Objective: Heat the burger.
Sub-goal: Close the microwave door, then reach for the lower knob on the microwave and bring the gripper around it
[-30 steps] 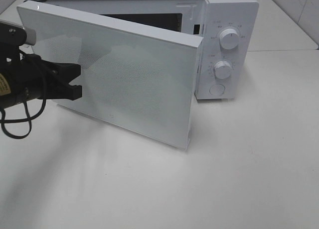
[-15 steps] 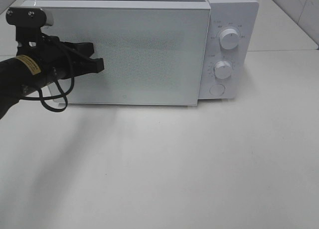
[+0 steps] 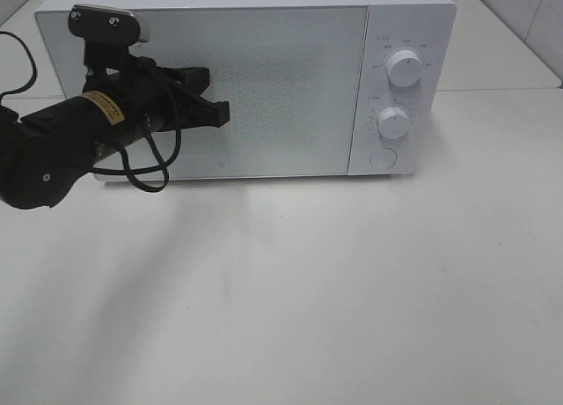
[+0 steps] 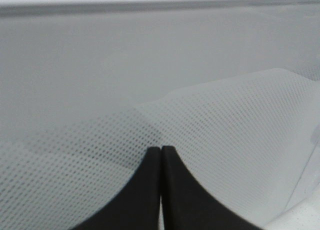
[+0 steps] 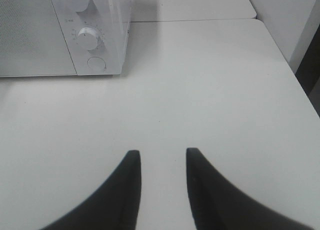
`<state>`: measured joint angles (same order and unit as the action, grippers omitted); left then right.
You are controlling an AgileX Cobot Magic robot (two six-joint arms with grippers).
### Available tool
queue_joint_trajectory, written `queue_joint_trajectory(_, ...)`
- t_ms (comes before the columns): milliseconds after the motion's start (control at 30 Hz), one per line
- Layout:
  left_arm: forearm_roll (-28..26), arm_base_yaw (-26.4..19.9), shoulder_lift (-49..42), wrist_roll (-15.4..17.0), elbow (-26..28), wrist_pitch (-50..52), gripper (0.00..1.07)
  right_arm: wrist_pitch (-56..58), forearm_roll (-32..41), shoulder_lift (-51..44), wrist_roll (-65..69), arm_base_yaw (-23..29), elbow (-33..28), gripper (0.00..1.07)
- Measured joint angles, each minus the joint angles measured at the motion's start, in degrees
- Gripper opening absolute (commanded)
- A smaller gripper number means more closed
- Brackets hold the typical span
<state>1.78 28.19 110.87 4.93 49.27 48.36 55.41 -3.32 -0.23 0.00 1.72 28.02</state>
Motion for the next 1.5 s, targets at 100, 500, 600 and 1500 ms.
queue_joint_trajectory(100, -0.4, 0.9, 0.5, -1.5, 1.1, -0.1, 0.0, 0.0, 0.0, 0.0, 0.0, 0.0, 0.0, 0.34)
queue_joint_trajectory(500, -4.9, 7.1, 2.5, -7.8, 9.2, -4.8, 0.0, 0.0, 0.0, 0.0, 0.0, 0.0, 0.0, 0.34)
queue_joint_trajectory(600, -6.1, 8.1, 2.5, -7.8, 10.0, -4.6, 0.0, 0.0, 0.0, 0.0, 0.0, 0.0, 0.0, 0.34)
queue_joint_trajectory(1500, -14.8, 18.1, -22.5, -16.6, 11.8, -66.6, 0.0, 0.0, 0.0, 0.0, 0.0, 0.0, 0.0, 0.34)
